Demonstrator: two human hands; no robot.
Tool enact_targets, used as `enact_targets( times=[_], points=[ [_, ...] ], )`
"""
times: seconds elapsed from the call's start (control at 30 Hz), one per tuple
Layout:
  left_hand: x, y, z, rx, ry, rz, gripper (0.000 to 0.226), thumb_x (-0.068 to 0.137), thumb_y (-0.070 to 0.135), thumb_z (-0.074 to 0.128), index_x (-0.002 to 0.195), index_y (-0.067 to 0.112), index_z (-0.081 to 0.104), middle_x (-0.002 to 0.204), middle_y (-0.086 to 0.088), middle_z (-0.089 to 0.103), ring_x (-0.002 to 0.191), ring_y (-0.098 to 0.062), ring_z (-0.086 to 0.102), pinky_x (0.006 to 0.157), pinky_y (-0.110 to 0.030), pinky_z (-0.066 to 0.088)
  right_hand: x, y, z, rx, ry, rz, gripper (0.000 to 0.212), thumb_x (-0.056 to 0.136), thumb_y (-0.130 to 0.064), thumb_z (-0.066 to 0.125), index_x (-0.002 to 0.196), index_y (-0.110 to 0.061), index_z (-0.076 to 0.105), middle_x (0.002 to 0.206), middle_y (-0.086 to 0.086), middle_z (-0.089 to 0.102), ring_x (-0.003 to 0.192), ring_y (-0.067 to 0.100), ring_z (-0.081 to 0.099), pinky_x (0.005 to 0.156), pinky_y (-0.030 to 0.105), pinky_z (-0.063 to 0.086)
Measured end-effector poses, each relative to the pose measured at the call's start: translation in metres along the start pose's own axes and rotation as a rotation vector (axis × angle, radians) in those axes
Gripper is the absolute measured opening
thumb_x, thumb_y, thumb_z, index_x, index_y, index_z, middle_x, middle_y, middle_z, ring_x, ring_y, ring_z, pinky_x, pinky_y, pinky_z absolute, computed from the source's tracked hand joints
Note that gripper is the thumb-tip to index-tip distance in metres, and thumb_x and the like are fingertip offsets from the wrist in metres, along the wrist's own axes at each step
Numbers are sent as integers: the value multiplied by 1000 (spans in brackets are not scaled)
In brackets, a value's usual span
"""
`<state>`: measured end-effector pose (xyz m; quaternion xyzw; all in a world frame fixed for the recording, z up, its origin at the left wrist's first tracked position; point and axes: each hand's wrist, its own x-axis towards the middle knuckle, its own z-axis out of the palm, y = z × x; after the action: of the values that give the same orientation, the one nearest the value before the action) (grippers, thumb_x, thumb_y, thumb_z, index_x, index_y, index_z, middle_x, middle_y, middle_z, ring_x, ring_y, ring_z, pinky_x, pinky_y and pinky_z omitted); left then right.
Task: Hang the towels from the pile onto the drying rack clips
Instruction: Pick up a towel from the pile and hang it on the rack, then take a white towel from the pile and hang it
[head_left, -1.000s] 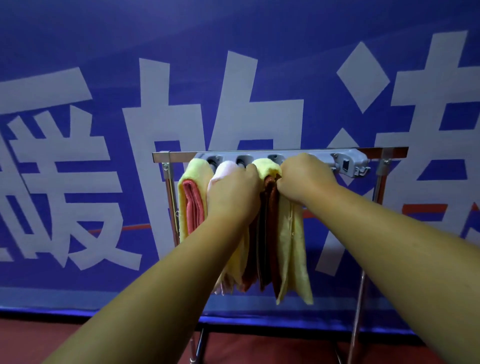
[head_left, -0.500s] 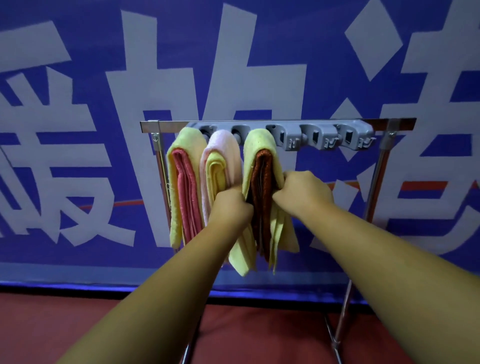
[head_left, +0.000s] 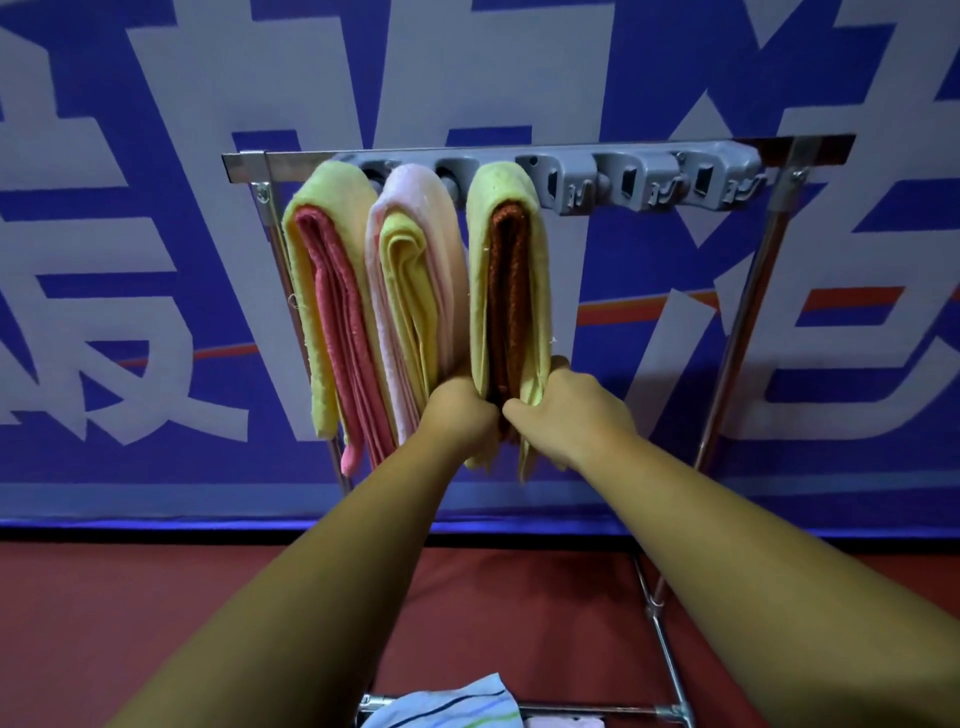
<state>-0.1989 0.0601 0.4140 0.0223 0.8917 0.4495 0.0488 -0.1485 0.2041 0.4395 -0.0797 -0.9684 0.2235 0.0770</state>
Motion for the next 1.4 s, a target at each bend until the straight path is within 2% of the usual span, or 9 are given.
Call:
enact_targets(
  times=[0.1,0.2,0.3,0.43,0.7,0.93,1.13,1.27,1.4],
  points=[
    [-1,-4,0,-124,-11,-51,23,83,-10,50,85,-17,72,69,-35,69,57,-44,71,57,-59,62,3,9,8,13,-14,28,23,96,-37,53,109,-18,57,90,3,65,75,25,66,68,39,60],
    [-3,-6,-3,-66,107,-70,18,94,-7,50,97,-13,67,77,-24,69,43,-16,64,44,-25,55,6,24,10,82,26,97,21,100,-23,46,112,-15,62,91,6,67,76,27,68,71,41,62],
    [8,-14,-6,-26,223,-75,25,93,0,55,115,11,57,90,-15,65,70,-29,65,63,-33,56,9,38,7,44,30,109,20,99,-19,45,110,-15,60,81,5,68,67,25,68,66,37,60],
    [13,-23,-1,-8,249,-30,35,86,6,59,121,8,67,97,-19,72,88,-42,68,82,-47,62,11,47,6,-38,21,104,23,100,-19,43,115,-15,60,88,6,64,69,22,61,63,35,53],
    [17,-33,14,-114,-43,21,17,85,1,62,74,1,75,64,-19,71,53,-28,63,57,-41,57,13,35,21,-83,4,61,19,104,-27,47,104,-16,63,85,5,67,73,28,68,67,39,59],
    [-1,-64,23,-215,-81,-95,26,87,18,64,101,-1,75,76,-8,60,71,-23,52,62,-35,43,-9,55,69,-188,-343,104,44,100,-56,54,118,-20,71,104,4,68,91,29,69,79,39,59],
    [-26,-103,40,-209,-180,-228,18,101,29,65,112,15,68,113,-4,74,98,-26,78,77,-38,57,-37,87,94,-150,-511,187,36,98,-37,54,74,-14,69,73,8,78,70,23,75,73,31,60],
    [-42,-132,58,-199,-248,-242,24,106,33,60,109,10,67,114,-6,78,93,-27,80,75,-36,58,-59,101,116,-55,-586,244,36,101,-28,52,86,-8,78,73,2,80,50,15,70,51,25,45],
    [-63,-168,87,-146,-326,-277,20,107,27,57,101,12,69,109,-6,79,75,-20,76,73,-33,55,-77,124,162,100,-645,299,35,104,-28,51,98,-3,75,88,8,82,77,31,81,54,29,54]
  ],
)
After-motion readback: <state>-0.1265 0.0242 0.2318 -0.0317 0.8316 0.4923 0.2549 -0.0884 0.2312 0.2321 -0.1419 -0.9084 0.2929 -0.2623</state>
